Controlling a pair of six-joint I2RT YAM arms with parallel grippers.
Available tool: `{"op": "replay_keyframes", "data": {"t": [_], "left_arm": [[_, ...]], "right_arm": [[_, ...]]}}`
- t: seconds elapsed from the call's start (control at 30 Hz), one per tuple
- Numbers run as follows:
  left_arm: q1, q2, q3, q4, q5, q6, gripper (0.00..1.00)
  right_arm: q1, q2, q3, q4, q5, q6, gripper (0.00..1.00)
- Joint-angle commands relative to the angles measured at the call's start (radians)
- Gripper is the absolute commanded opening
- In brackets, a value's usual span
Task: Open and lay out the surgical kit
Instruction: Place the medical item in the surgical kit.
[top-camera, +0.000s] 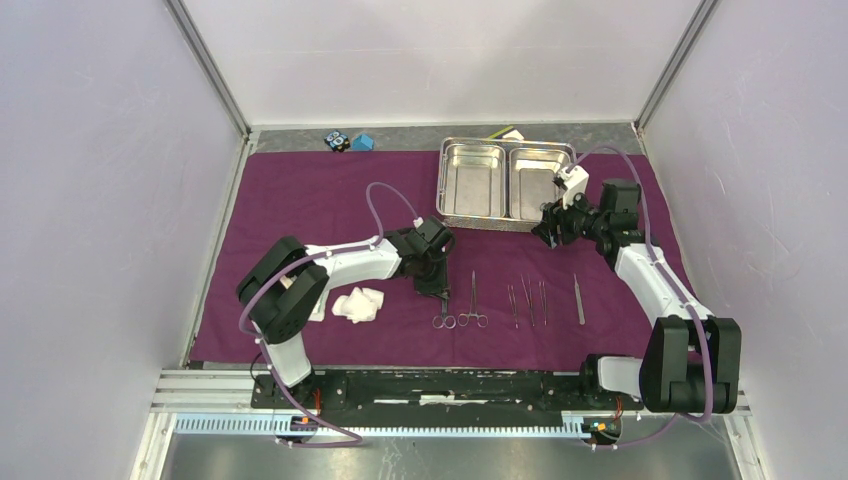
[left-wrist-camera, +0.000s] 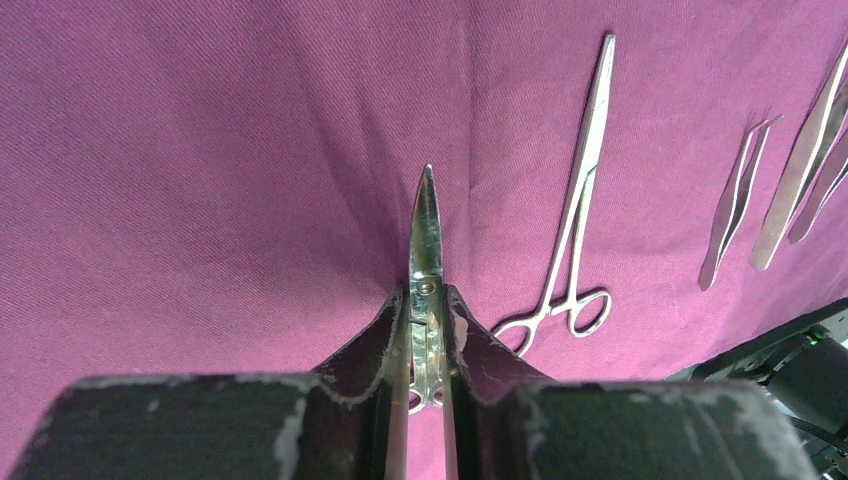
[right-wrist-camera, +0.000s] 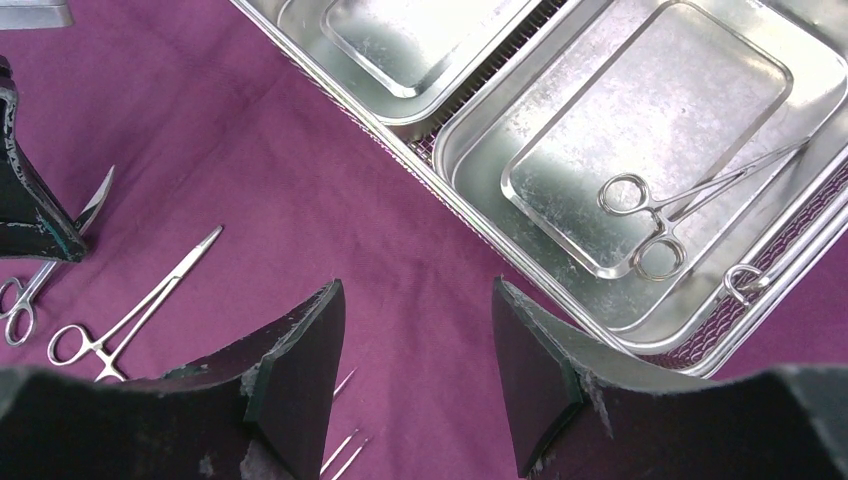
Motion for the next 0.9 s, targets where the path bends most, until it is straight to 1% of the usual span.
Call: {"op": "replay_keyframes", "data": {"t": [0.0, 0.4, 0.87], "left_arm": [[-0.003, 0.005, 0.03, 0.006, -0.003, -0.024, 0.03], [-0.003, 0.008, 0.034, 0.006, -0.004, -0.023, 0.1], [-0.001, 0.008, 0.035, 0.008, -0.01, -0.019, 0.15]], "right_arm": [[-0.008, -0.012, -0.013, 0.044, -0.023, -0.005, 0.62], [-0.012, -0.008, -0.016, 0.045, -0.03, -0.005, 0.62], [-0.017, -0.007, -0.021, 0.048, -0.034, -0.003, 0.62]]}}
